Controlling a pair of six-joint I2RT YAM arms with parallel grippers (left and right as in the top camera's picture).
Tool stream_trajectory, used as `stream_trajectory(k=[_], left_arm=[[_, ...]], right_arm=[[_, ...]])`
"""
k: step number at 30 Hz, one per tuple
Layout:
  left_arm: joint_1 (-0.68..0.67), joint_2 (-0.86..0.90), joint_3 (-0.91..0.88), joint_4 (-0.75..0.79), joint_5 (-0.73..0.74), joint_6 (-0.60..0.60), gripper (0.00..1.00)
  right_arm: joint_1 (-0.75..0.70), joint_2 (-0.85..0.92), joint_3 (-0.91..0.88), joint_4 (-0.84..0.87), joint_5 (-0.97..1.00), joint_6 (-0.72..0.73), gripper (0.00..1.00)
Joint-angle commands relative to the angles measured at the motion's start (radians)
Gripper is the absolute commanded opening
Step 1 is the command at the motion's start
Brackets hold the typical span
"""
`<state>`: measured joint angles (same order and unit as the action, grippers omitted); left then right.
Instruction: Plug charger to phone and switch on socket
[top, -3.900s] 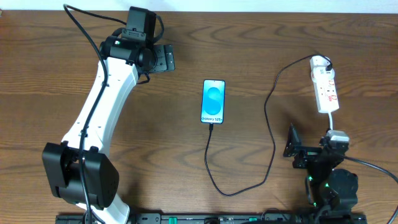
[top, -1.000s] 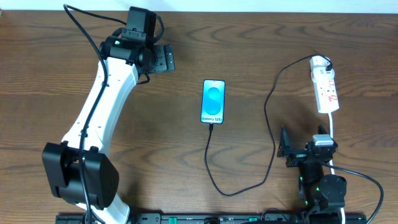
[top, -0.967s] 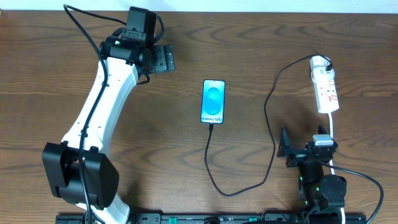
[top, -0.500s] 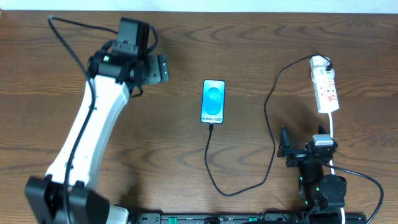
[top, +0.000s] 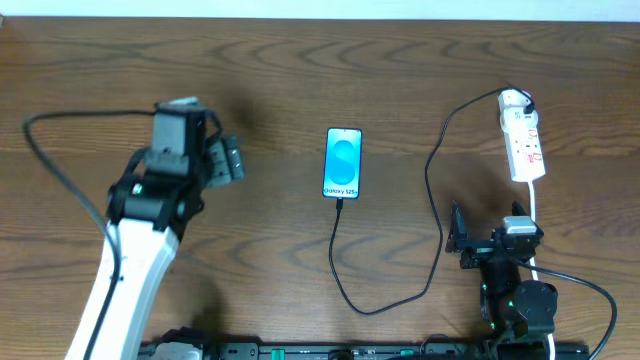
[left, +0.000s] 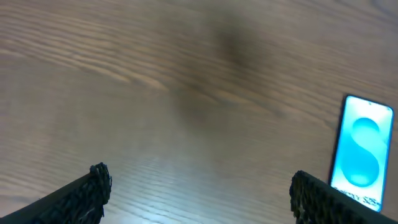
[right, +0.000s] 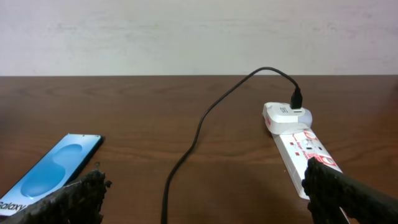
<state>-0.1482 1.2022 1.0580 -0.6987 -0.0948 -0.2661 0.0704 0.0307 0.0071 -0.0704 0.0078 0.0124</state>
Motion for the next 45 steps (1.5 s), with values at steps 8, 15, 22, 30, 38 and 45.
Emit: stream_trajectory(k=[8,15,22,30,38,45], left_arm=[[0.034,-0.28,-0.332,0.231,0.064,0.05,0.94],[0.034,-0.418,-0.497,0.418,0.141,0.094,0.94],[0.034,-0.573,-0.628,0.489,0.174,0.139,0.94],[0.034,-0.811,-0.727,0.507,0.252,0.234,0.94],[0.034,-1.034,-0.828,0.52,0.264,0.248,0.94],[0.034,-1.113,-0.91,0.64,0.267,0.248,0.94]], right_arm=[[-0.005,-0.005,-0.002,-0.005,0.008,-0.014,0.99],[-0.005,-0.005,-0.002,-0.005,0.008,-0.014,0.99],[-0.005,-0.005,-0.002,-0.005,0.008,-0.014,0.99],[-0.005,-0.005,-0.002,-0.005,0.008,-0.014,0.99],[-0.005,-0.005,-0.002,-0.005,0.008,-0.014,0.99],[-0.005,-0.005,-0.002,-0.005,0.008,-0.014,0.99]])
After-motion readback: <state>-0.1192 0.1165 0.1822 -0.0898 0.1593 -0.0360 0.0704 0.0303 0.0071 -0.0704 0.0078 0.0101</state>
